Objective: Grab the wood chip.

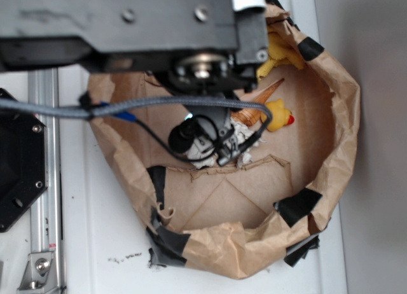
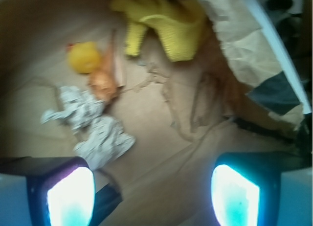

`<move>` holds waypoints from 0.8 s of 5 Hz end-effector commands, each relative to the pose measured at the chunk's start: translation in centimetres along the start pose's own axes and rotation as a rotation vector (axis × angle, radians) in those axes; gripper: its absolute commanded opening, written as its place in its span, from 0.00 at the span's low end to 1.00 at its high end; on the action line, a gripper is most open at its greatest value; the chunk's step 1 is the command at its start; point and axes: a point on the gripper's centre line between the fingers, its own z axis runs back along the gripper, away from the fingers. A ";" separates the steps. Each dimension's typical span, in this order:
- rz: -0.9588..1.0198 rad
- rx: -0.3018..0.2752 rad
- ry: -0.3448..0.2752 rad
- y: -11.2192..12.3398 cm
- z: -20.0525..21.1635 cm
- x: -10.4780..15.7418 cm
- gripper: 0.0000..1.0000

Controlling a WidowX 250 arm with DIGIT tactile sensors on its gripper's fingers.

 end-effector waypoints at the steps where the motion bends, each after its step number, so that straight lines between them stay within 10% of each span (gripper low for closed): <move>1: 0.061 0.111 -0.016 1.4 -1.8 0.9 1.00; 4: 0.043 0.101 -0.051 2.7 -5.5 0.6 1.00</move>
